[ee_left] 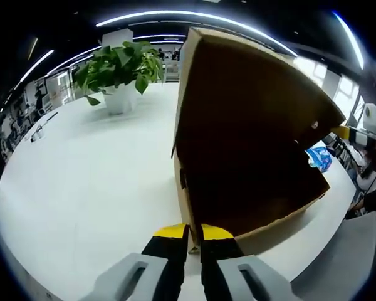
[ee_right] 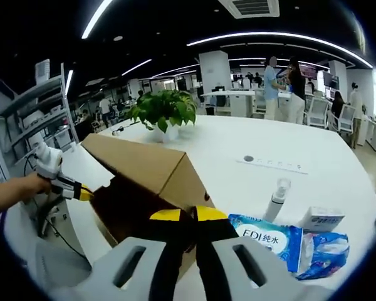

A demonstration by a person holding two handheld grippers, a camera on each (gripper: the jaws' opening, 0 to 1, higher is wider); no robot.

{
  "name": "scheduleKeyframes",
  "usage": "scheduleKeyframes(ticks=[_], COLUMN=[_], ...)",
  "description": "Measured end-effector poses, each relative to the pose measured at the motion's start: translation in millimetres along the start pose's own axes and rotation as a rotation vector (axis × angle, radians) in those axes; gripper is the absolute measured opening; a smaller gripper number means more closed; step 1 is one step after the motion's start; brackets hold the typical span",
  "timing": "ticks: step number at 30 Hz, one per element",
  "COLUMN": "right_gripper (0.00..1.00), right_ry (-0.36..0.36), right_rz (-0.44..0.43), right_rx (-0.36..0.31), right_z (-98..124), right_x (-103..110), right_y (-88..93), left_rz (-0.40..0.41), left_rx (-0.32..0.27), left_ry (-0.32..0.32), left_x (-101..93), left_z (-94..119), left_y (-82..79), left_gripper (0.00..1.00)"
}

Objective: Operate the shoe box by opening the lid, removing the specified soft item, and placing it in the target area until the item is outside and the box remains undamaged.

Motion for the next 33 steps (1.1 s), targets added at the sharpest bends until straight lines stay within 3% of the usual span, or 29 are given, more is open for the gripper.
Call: scheduleKeyframes(ticks=[9,17,22,33], right_gripper=[0.04,0.07,0.18,0.20], right_ry=[0.002,-0.022,-0.035,-0.083], right_rz=[0.017,0.062,0.083,0.121], right_rx=[0.007,0.024,0.013,0.046], right_z=[2.8,3.6,3.3,2.2], right_x=[0.8,-0.4,-1.4,-2.0], right_y=[9.4,15.9,17.4,27.2], left_rz=[-0.033,-0.054,-0.070,-0.193], left_rx=[0.009,-0.061,-0.103,-0.185], left_ry=[0.008,-0.015,-0.017,0.015], left_x=[0.2,4.3,7.7,0.4], left_z=[1.7,15.0,21.6,34.4], left_y=[-2.7,-15.4,-25.6,-50.2], left_gripper=[0.11,0.21,0.30,0.37])
Point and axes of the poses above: the point that each gripper's makers call its tool centre point, and the gripper's own axes: z roughly backward along the fingers, x roughly to its left, y roughly out of its underside, the point moved 10 cm from there along z, roughly backward along the fingers, and after that the axes turned 11 degrees about -z, right-handed, at the moved point
